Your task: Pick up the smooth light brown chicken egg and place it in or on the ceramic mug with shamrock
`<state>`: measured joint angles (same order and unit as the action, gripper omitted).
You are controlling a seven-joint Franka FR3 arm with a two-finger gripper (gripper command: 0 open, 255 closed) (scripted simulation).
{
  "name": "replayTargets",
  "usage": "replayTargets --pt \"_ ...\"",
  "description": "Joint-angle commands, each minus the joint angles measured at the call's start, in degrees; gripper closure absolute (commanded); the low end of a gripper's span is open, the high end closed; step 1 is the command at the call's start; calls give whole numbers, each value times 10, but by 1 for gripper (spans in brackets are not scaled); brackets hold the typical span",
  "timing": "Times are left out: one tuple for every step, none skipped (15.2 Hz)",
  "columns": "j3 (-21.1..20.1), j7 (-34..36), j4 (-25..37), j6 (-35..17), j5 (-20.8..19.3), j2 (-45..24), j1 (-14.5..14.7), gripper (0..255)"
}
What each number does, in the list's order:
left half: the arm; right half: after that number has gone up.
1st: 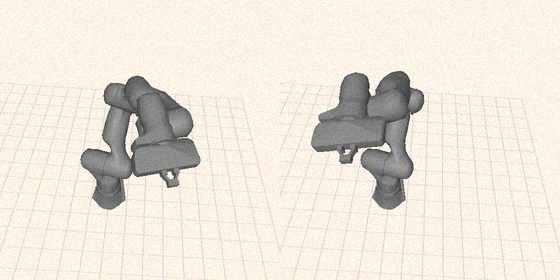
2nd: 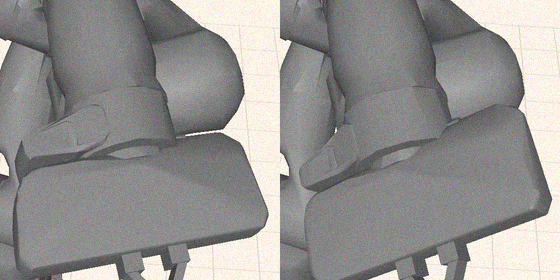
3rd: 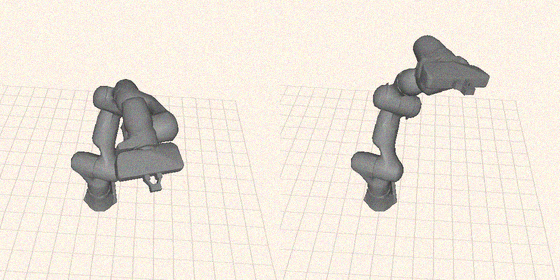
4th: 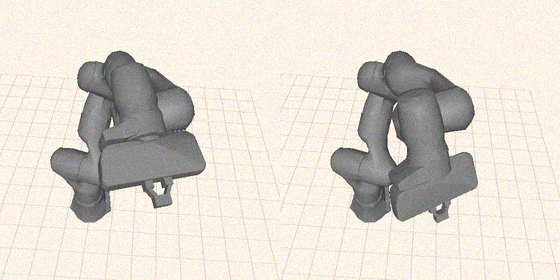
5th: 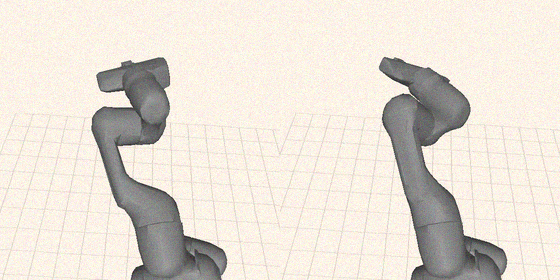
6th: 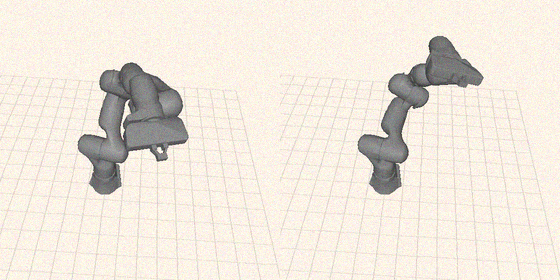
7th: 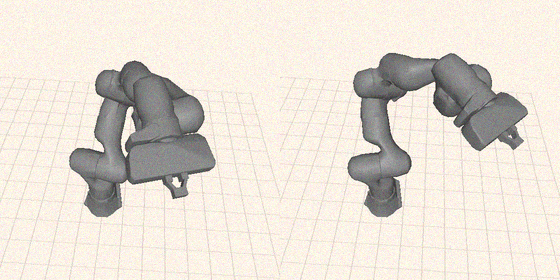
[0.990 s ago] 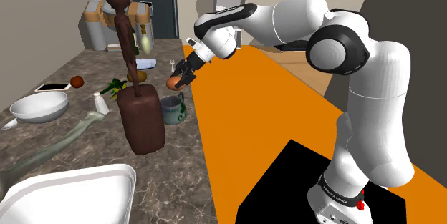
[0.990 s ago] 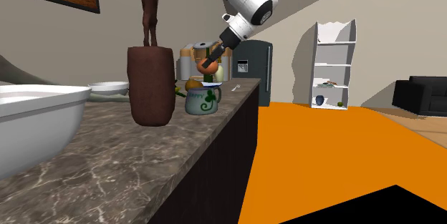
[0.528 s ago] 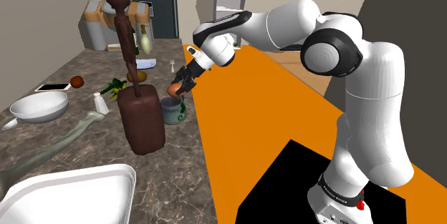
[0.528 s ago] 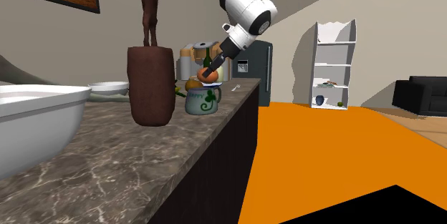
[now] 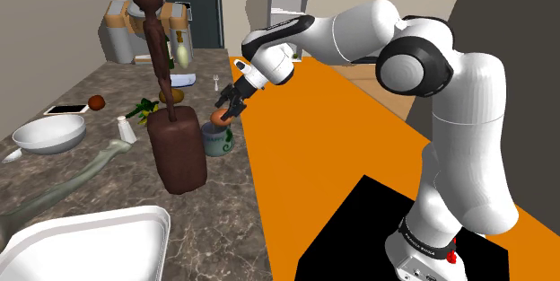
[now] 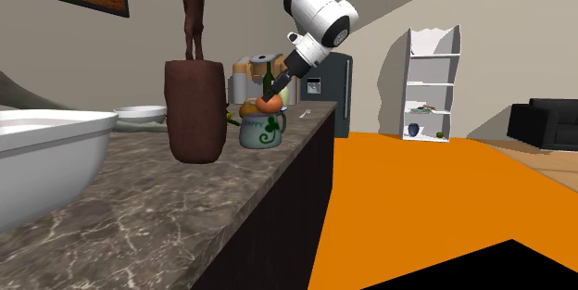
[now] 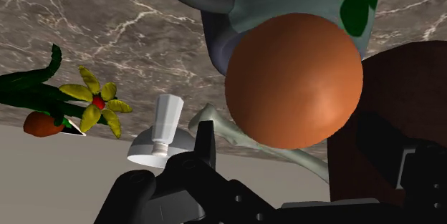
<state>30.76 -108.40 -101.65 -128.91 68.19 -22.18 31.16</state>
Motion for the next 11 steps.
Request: replayTargets --pt "0 0 0 0 0 0 0 0" --pt "0 0 0 0 0 0 0 0" --pt "0 0 0 0 0 0 0 0" --pt "0 0 0 0 0 0 0 0" --pt "0 0 0 0 0 0 0 0" --pt "6 3 -9 6 -11 16 0 0" --pt "13 7 -16 12 -23 31 0 0" --pt "19 11 -24 18 -35 46 -1 0" --pt "24 14 -29 24 -44 58 -1 0" --pt "23 14 -29 24 -44 58 -1 0" --pt "23 14 -29 24 -44 58 -1 0"
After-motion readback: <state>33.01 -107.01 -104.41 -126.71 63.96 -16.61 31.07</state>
